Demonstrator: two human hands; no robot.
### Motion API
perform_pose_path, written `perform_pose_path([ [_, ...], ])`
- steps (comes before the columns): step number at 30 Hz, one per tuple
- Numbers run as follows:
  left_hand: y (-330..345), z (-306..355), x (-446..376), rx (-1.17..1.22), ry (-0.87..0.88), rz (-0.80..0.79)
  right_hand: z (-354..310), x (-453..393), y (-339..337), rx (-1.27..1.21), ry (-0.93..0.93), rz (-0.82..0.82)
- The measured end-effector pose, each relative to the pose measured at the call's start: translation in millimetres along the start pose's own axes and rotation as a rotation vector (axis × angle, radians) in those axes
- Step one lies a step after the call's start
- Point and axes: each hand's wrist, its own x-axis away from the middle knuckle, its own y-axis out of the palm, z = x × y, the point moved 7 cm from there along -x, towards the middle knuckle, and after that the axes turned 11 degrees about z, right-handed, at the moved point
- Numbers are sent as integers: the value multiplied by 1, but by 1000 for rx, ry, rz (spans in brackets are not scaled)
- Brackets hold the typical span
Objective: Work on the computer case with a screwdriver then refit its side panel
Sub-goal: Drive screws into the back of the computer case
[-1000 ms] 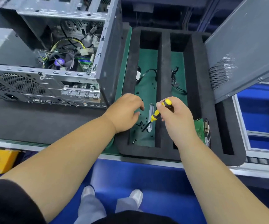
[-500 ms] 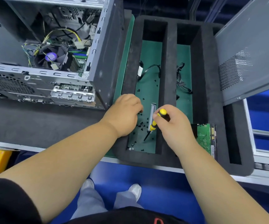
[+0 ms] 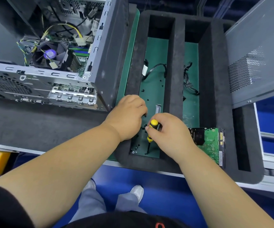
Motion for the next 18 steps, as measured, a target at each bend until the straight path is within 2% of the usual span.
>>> perform_pose_path([
  [5,0,-1,0,-8,3,4,-2,1,-1,-6,-4,-7],
  [8,1,-2,0,-11,-3,20,2,1,-7,-113,57,18],
  [18,-4,0,5,43,-37,14,16,4,-74,-414,214,320],
])
